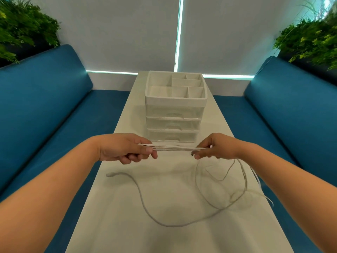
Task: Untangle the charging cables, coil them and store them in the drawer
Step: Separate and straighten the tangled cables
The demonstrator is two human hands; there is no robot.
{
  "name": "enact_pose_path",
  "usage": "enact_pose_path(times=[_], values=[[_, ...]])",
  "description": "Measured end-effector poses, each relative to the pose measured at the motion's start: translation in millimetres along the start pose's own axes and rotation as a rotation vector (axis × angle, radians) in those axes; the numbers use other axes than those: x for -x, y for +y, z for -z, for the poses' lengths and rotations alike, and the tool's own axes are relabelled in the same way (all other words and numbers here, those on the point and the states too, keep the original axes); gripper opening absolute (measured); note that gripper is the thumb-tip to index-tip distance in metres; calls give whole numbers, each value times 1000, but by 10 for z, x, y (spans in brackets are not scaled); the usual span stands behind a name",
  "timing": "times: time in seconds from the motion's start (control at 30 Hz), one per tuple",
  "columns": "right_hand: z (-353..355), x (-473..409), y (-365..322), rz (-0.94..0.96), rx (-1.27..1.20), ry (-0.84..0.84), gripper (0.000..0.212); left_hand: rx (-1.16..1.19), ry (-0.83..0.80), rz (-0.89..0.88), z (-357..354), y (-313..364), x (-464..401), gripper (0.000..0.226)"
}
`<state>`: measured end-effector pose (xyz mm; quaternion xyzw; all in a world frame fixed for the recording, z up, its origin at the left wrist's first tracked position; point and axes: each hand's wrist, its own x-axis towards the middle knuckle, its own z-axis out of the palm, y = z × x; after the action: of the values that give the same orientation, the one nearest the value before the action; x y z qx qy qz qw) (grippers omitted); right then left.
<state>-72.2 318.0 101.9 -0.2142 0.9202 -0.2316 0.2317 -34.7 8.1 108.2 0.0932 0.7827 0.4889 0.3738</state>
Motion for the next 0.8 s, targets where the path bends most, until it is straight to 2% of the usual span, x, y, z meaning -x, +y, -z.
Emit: enact_pose_path(times=[0.07,0.17,0.23,0.3,0.4,0.47,0.57,0.63,0.7,0.8], values=[[59,24,43,-52,72,51,29,-65,-83,84,-25,-29,4,26],[74,139,0,69,-232,-28,31,-256,18,171,21,-145,9,24],[68,184,-7,64,-365,-37,35,-172,87,108,61,-153,30,29],[49,155,27,1,-322,-5,39,-8,62,41,35,-82,23,35],[24,104,102,-46,-157,70,37,97,65,43,-71,-2,-45,46],[22,83,176,-1,-92,174,31,45,81,64,-96,-60,-102,49],[58,140,145,141,-323,223,17,-165,97,106,-75,-208,-109,39],[77,183,125,151,-441,115,15,-195,188,83,-23,-258,-107,33],[38,171,175,53,-339,-15,16,-181,290,3,29,-216,-88,30],[18,120,205,-189,238,-147,28,-288,264,-89,-4,-15,-70,28]])
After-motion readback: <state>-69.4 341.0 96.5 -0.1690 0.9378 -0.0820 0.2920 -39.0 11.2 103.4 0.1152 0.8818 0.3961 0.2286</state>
